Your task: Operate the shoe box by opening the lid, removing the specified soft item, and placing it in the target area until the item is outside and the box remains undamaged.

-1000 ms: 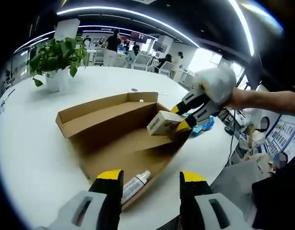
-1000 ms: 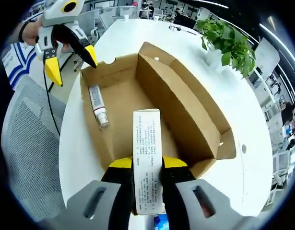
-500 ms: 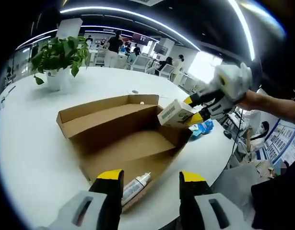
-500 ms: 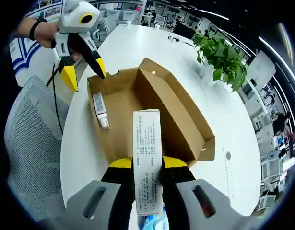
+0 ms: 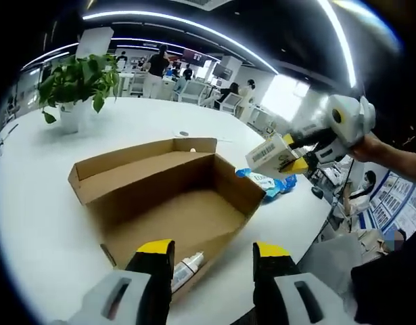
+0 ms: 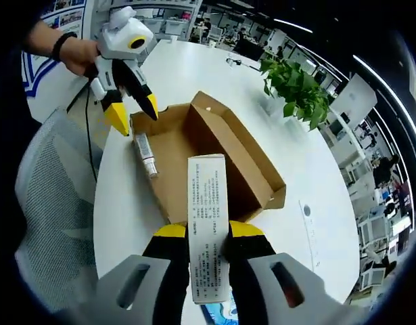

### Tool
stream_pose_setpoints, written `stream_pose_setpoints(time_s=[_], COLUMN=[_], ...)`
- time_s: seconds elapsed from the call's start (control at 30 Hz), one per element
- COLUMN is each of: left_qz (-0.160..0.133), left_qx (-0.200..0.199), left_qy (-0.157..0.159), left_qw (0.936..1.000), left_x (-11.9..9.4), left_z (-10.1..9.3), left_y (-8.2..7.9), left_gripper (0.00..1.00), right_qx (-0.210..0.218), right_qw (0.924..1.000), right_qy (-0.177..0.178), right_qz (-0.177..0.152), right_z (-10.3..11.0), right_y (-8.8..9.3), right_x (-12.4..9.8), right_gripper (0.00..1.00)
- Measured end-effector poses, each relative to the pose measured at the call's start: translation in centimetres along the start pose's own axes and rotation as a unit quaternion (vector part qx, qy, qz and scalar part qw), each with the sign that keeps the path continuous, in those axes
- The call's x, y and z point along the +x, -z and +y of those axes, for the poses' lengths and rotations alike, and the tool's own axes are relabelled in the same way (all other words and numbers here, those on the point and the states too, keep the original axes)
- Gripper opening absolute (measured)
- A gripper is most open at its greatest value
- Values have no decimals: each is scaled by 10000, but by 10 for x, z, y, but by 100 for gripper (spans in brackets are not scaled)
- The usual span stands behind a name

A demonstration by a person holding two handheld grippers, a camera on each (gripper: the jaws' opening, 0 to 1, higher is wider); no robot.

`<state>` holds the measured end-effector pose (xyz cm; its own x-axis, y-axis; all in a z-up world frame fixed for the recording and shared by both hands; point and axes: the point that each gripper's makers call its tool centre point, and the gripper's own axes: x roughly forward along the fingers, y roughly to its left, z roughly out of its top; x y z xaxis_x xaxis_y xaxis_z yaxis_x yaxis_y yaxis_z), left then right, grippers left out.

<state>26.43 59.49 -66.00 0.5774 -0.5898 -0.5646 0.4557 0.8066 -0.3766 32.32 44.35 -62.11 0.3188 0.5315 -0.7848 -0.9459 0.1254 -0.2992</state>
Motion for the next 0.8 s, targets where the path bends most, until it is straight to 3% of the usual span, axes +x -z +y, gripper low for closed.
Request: stream_pose_setpoints(time_s=[0.2, 0.5, 0.8], left_qz=[83, 168, 225], left_qx=[27, 85, 144], left_qy=[26, 88, 168], left_qw=[10000, 9998, 9995], left_x=[4, 13, 23], left_z=[-3, -12, -26], left_y=[3, 1, -4], left_gripper=[47, 47, 47], right_qx=[135, 578, 1148], right_qw=[9998, 9969, 9908], right_qy=[149, 326, 518], right_qz=[96, 429, 489], right_z=[5, 27, 47], right_y=[22, 83, 126], right_x=[-18, -43, -66], right_gripper=[18, 18, 18])
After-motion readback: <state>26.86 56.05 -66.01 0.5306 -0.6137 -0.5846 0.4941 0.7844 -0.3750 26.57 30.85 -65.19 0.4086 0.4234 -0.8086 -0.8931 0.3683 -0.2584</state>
